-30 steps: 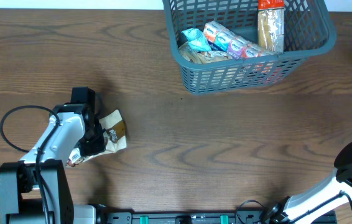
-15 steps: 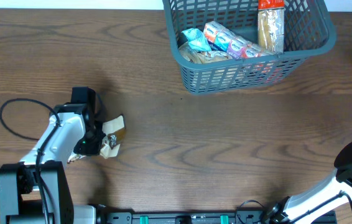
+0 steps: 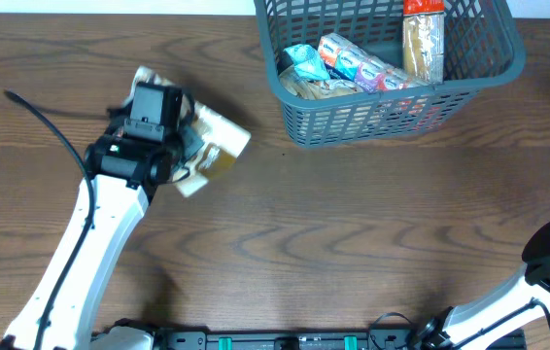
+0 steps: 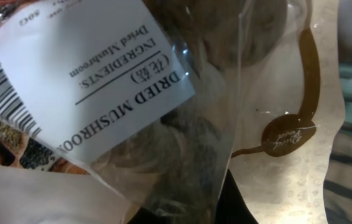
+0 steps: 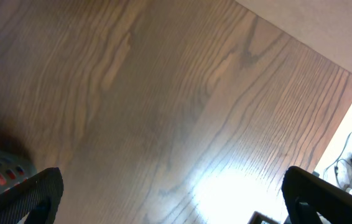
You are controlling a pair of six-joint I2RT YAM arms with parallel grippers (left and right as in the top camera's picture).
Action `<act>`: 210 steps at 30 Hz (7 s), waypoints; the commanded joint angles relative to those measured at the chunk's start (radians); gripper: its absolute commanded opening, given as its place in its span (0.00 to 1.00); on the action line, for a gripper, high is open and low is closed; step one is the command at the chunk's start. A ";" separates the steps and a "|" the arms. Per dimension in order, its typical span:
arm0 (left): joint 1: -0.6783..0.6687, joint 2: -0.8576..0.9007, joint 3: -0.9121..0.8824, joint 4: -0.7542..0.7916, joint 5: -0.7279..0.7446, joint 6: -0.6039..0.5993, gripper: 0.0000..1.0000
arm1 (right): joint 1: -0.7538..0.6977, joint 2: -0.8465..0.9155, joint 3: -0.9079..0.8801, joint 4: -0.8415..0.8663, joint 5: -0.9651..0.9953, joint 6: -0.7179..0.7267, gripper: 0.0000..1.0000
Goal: Pack container
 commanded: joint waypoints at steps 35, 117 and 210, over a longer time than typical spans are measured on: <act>-0.263 0.434 0.364 0.967 0.078 -0.222 0.06 | -0.011 0.000 -0.001 -0.001 0.011 0.006 0.99; -0.277 -0.267 0.458 -0.097 -0.230 0.470 0.82 | -0.011 0.000 -0.001 -0.001 0.011 0.006 0.99; 0.153 -1.265 -0.455 0.014 -0.071 0.761 0.83 | -0.011 0.000 -0.001 -0.001 0.011 0.006 0.99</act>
